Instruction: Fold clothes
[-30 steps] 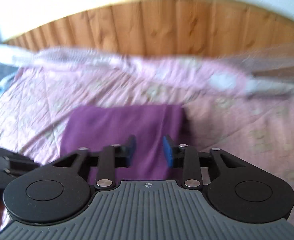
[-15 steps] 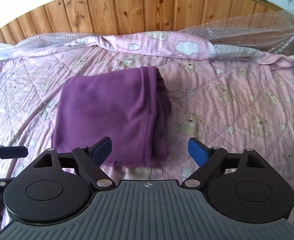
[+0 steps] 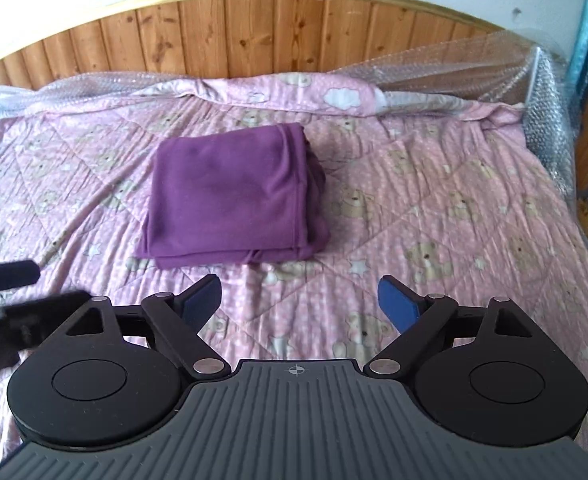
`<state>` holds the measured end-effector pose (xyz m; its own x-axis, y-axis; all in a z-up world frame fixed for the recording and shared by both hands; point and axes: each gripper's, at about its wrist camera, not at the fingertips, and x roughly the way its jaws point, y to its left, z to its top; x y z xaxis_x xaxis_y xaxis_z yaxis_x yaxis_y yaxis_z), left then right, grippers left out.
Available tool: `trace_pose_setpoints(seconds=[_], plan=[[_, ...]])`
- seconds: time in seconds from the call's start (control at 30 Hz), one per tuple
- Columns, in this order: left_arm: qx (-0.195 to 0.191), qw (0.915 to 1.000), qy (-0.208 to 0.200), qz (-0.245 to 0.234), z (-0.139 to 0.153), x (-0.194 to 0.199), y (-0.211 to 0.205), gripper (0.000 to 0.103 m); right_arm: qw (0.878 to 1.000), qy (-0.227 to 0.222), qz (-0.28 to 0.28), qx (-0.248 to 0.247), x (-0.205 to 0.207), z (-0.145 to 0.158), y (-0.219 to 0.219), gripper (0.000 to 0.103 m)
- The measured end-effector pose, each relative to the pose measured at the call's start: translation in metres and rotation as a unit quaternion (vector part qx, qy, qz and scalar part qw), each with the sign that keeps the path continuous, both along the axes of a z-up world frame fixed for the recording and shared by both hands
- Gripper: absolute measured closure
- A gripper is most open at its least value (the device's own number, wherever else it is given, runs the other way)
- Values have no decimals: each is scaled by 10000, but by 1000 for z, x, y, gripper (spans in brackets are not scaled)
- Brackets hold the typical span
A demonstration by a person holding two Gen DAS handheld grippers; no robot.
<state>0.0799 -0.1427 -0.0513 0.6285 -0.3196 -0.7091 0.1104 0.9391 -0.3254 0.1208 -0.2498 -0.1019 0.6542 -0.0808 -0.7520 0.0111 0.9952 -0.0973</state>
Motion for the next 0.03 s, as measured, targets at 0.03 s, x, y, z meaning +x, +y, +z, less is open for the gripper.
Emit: trace_pose_setpoints(seconds=[0.03], plan=[[136, 9999, -32, -25, 3, -8, -2, 0, 10000, 0, -36, 31, -6, 1, -1, 14]])
